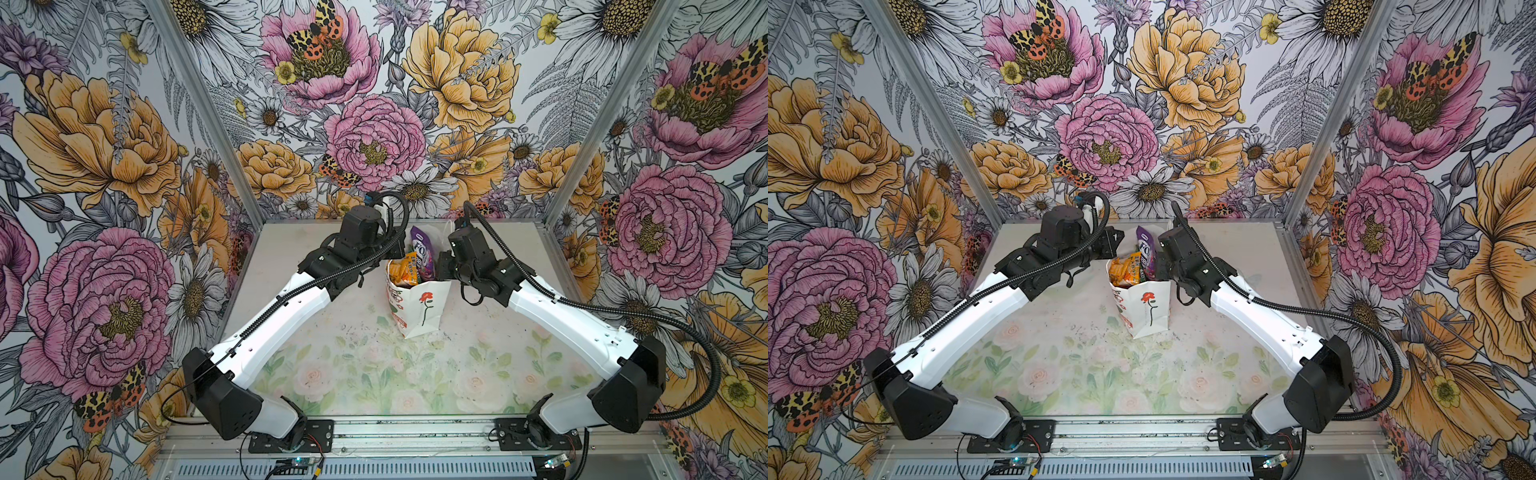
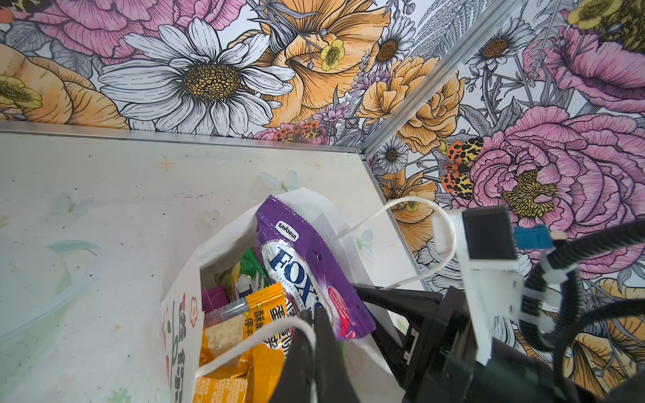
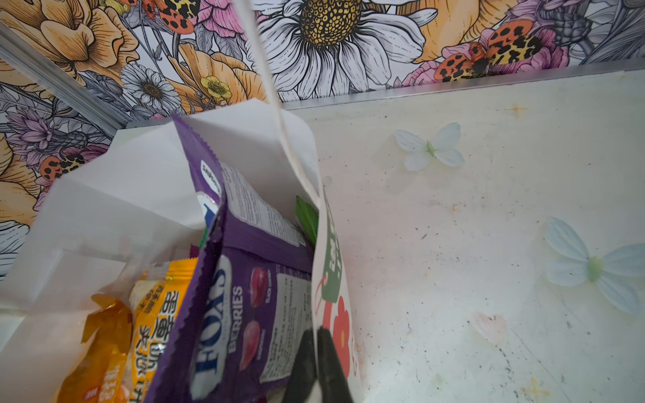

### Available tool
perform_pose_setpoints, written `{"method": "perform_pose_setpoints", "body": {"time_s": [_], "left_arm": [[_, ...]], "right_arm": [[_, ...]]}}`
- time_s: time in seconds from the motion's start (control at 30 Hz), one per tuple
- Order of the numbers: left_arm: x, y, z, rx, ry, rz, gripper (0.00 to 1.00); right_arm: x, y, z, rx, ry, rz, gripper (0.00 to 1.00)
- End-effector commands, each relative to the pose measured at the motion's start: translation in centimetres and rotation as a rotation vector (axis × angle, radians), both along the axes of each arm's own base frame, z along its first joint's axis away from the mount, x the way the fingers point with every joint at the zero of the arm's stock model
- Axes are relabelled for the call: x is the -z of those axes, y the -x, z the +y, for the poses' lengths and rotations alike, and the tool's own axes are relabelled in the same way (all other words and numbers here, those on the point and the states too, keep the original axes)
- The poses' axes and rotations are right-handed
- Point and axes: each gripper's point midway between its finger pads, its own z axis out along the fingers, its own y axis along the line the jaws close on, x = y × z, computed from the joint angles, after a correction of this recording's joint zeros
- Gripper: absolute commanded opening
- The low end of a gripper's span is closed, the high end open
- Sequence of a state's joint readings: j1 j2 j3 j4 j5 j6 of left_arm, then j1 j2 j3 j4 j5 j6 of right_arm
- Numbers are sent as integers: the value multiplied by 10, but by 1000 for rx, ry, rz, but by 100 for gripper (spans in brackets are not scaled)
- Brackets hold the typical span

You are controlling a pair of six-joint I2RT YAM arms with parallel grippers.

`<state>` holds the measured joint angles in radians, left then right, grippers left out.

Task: Place the snacks into the paper bag
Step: Place the paper bag at the center of the table.

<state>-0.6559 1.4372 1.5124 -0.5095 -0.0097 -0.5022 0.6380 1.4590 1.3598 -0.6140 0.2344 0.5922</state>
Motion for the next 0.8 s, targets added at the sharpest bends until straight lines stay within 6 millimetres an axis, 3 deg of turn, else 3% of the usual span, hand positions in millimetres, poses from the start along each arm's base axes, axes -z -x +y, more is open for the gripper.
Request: {"method": "perform_pose_setpoints", "body": {"time_s": [0.0,0.2,0.37,0.57,0.77], "left_arm": [[-32,-5,0,-5,68,-92,18],[-32,-4,13,-40,46,-104,33],[-30,-3,29,-81,35,-103,42],[-30,6,56,-146,-18,-118,61],[-37,21,69,-138,-49,-152,86]], "right_arm": [[-25,0,9,-48,-58,-69,0],[-27,1,8,-53,-50,-76,13],[-33,4,1,-41,-37,-97,39],[-46,11,-14,-10,-24,-137,63],[-60,23,-22,-22,-26,-164,82]]}}
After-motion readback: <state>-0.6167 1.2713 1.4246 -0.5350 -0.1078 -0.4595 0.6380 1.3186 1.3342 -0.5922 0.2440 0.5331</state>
